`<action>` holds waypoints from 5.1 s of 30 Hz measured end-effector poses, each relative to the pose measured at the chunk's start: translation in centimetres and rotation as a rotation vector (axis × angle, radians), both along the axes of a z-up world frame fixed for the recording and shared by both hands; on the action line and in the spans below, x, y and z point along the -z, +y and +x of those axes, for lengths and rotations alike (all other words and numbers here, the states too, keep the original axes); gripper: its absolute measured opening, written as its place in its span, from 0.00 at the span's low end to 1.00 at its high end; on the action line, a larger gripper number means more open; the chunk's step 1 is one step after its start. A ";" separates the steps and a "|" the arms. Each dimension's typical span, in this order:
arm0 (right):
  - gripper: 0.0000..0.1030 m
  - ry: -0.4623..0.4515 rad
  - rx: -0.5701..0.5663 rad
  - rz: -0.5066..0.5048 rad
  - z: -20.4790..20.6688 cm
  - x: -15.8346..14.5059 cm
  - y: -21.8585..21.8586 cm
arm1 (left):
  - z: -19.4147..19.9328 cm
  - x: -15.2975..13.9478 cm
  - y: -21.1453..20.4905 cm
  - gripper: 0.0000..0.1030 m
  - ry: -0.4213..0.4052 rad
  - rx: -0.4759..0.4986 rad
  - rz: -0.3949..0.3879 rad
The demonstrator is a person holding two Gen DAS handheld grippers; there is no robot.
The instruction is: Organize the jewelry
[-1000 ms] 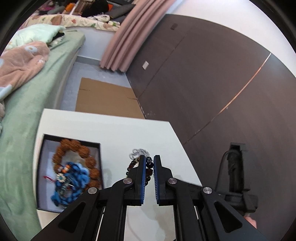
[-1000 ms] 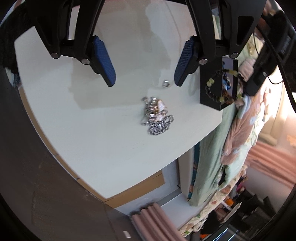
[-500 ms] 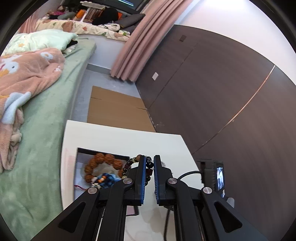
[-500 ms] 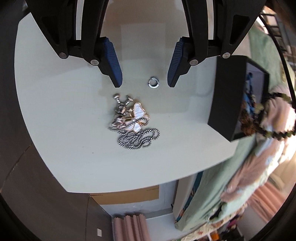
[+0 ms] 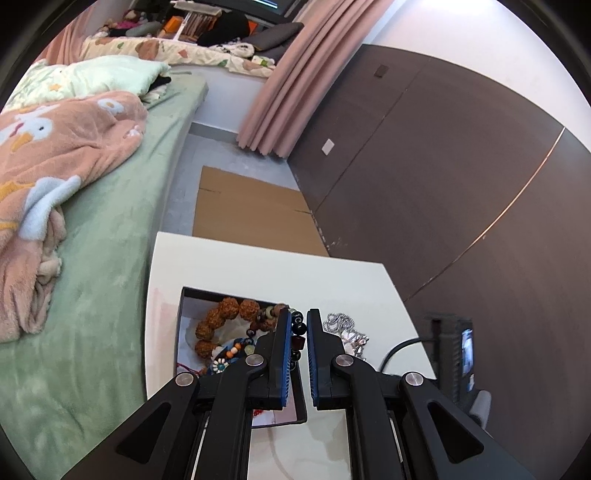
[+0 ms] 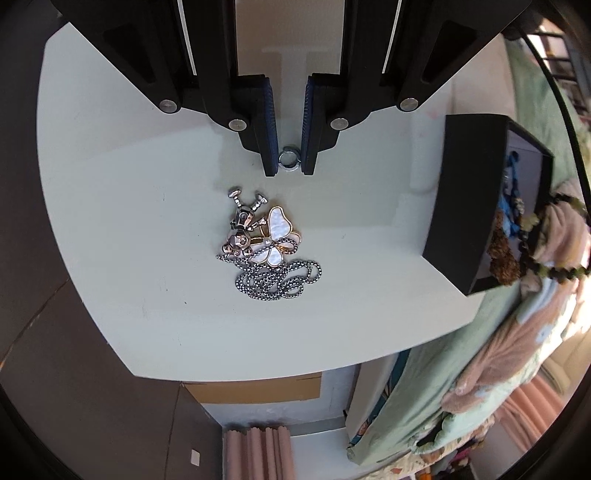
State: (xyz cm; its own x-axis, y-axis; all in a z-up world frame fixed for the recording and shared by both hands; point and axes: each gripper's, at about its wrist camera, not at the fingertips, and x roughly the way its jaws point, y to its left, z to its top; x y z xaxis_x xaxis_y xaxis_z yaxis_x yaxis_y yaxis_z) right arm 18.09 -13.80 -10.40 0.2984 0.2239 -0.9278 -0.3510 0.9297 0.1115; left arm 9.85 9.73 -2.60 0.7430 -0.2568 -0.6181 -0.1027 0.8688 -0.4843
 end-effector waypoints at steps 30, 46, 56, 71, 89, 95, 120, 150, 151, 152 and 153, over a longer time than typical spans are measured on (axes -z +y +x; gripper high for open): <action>0.14 -0.024 -0.108 0.581 -2.1 -6.0 1.4 | -1.6 0.3 3.2 0.57 0.073 -0.213 -0.001; 0.61 0.012 -0.115 0.628 -2.5 -5.6 2.9 | -1.6 0.5 4.7 0.57 0.074 -0.263 -0.037; 0.61 -0.043 0.040 0.495 -2.2 -5.7 -2.1 | -1.1 0.2 1.3 0.57 0.050 -0.193 0.030; 0.84 -0.169 0.230 0.458 -2.7 -7.8 -10.7 | -0.2 0.1 -5.8 0.96 -0.011 -0.099 0.095; 1.00 -0.090 0.295 0.499 -1.8 -7.0 -16.2 | 1.3 0.8 -10.5 0.98 -0.030 -0.010 0.174; 1.00 -0.092 0.328 0.467 -1.1 -6.8 -17.6 | 2.2 1.7 -12.1 0.91 -0.019 0.056 0.180; 0.98 0.053 0.429 0.408 2.8 -3.5 -19.6 | 9.3 7.9 -17.4 0.38 0.131 0.218 0.245; 0.95 0.085 0.417 0.393 2.1 -2.5 -18.3 | 6.8 7.5 -17.8 0.13 0.115 0.203 0.286; 0.95 0.085 0.411 0.391 2.0 -2.4 -18.0 | 6.5 7.1 -17.5 0.13 0.104 0.200 0.279; 0.95 0.086 0.406 0.390 1.9 -2.4 -17.8 | 6.0 6.6 -17.1 0.13 0.090 0.194 0.269; 0.95 0.086 0.401 0.388 1.8 -2.4 -17.6 | 5.8 6.2 -17.0 0.13 0.083 0.189 0.262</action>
